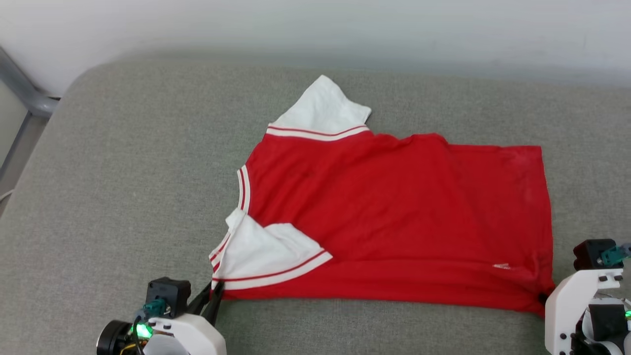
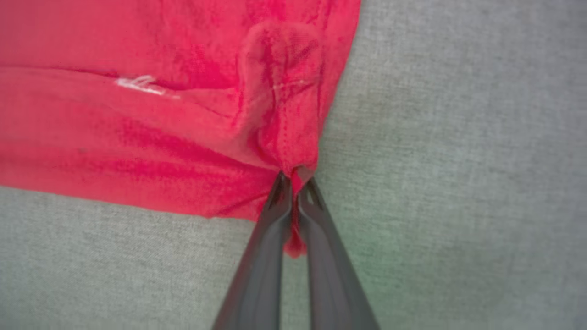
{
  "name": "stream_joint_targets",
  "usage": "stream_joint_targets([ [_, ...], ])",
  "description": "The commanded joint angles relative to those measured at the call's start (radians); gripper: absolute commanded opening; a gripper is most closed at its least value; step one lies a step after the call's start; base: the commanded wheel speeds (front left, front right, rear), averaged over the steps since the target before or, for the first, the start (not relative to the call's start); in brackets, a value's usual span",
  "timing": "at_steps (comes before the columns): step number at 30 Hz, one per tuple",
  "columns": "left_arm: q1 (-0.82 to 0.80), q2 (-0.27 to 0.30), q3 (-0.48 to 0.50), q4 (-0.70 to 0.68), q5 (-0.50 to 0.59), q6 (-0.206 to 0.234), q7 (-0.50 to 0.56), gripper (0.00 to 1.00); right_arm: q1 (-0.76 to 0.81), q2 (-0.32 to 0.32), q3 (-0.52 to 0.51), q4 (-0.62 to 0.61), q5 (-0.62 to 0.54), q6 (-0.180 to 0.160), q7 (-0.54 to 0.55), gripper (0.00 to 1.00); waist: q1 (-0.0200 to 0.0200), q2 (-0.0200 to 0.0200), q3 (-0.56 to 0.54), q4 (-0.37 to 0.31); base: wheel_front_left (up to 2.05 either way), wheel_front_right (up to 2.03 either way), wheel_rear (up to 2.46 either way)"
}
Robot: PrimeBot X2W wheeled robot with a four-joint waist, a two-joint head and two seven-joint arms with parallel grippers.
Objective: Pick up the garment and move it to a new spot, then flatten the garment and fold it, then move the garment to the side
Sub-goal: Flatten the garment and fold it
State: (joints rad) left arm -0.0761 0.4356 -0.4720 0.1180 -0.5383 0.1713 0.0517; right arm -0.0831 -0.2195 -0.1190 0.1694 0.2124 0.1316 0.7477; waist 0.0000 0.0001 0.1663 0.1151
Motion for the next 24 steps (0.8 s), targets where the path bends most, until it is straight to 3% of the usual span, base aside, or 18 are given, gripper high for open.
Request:
stream_joint_targets([
  [1, 0.019, 0.012, 0.0, 0.005, -0.001, -0.001, 0.004, 0.0, 0.02, -0.006, -0.012, 0.013, 0.008, -0.002, 0.003, 0.0, 0.0, -0.0001, -0.025, -0.004, 0.0, 0.0, 0.0],
  [16, 0.148, 0.049, -0.016, -0.037, -0.034, 0.025, 0.047, 0.0, 0.16, -0.013, -0.099, -0.141, 0.059, -0.002, 0.086, 0.0, 0.0, -0.0001, -0.116, 0.009, 0.0, 0.0, 0.0],
  [24, 0.144, 0.017, -0.049, -0.012, -0.03, 0.009, 0.036, 0.0, 0.248, 0.016, -0.116, -0.199, 0.046, -0.002, 0.153, 0.0, 0.0, -0.0001, -0.097, 0.01, 0.0, 0.0, 0.0],
])
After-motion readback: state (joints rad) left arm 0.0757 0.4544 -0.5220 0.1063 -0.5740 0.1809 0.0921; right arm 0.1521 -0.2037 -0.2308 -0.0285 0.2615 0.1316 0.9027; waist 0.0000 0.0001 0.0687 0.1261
